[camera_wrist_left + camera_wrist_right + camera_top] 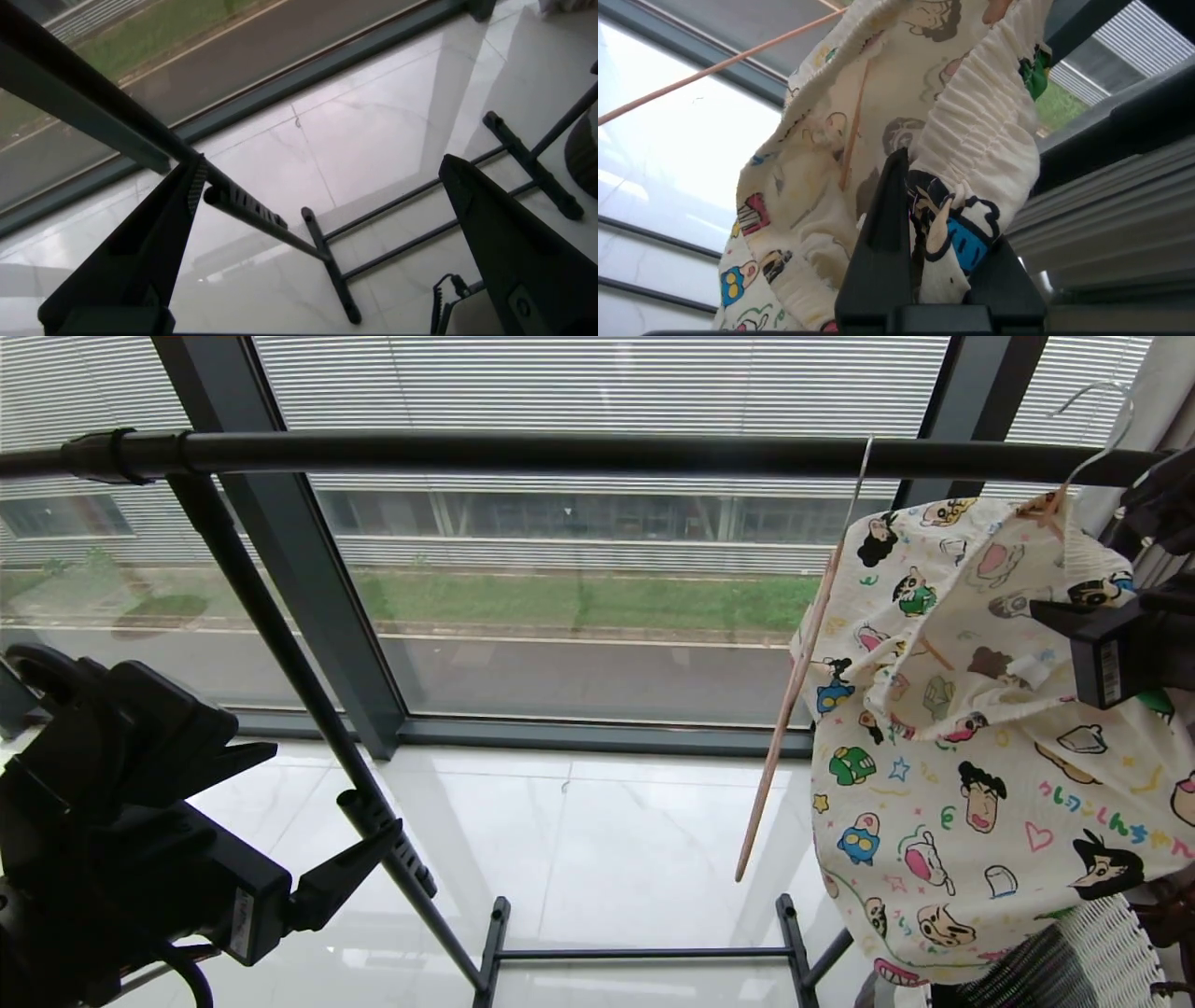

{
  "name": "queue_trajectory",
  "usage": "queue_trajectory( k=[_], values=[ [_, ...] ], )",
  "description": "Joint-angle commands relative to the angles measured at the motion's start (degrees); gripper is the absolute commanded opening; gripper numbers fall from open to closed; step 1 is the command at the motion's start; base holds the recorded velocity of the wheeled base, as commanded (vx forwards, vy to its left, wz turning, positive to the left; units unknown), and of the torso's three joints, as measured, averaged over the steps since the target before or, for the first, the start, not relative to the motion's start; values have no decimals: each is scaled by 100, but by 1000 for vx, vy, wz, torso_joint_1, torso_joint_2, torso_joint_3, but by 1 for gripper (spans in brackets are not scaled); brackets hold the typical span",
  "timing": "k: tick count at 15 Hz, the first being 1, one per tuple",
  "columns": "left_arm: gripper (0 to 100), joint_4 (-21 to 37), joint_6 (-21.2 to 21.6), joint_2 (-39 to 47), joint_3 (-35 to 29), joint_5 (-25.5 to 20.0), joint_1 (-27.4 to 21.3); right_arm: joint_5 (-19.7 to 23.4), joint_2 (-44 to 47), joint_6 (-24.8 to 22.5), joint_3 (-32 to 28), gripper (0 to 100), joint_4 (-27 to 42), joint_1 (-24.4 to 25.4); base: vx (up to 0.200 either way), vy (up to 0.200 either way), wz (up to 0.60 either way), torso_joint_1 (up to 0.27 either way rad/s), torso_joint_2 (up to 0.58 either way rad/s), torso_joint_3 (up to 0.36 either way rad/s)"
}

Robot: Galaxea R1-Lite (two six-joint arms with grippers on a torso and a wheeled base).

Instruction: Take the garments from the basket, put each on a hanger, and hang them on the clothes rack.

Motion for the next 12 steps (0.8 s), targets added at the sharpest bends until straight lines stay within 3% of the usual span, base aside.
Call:
queue_trajectory(
  k=[1,12],
  values=[
    [100,-1,-1,-7,15,-6,-8,1,-1,-3,13,0,-8,2,0,0,0,0,0,0],
    [100,-1,8,-69,41,3,-8,80,711,33,-67,0,-60,-253,0,0,0,0,0,0]
  ],
)
